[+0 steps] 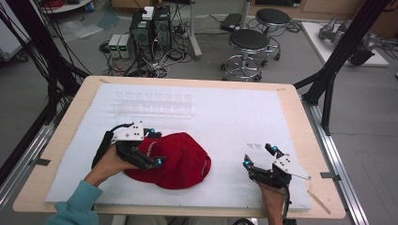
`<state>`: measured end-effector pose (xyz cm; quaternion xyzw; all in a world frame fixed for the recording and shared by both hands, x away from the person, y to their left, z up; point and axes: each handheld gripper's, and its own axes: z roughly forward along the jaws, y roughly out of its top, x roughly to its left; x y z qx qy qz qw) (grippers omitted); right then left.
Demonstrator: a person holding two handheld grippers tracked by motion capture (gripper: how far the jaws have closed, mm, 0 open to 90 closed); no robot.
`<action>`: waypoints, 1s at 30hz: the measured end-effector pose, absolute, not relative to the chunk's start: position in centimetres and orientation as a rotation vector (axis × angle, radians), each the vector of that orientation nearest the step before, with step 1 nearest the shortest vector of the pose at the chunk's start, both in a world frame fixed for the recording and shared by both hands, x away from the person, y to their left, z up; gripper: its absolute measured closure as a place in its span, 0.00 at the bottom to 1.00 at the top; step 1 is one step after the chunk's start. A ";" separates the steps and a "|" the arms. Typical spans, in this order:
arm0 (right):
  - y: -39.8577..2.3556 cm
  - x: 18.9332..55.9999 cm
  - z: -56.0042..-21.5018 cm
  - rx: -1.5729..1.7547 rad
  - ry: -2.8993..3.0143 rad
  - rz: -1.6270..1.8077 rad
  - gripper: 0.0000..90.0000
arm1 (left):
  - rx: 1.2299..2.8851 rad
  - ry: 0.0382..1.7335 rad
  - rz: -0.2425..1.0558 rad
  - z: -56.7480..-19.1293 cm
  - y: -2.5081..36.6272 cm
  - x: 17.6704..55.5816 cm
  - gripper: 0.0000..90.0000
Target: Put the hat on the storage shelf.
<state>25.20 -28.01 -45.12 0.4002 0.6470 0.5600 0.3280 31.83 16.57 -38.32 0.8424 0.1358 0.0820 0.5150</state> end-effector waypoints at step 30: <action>-28.0 25.2 -45.1 1.052 1.694 1.467 0.10 | 2.198 0.426 0.231 -39.3 15.4 32.4 0.89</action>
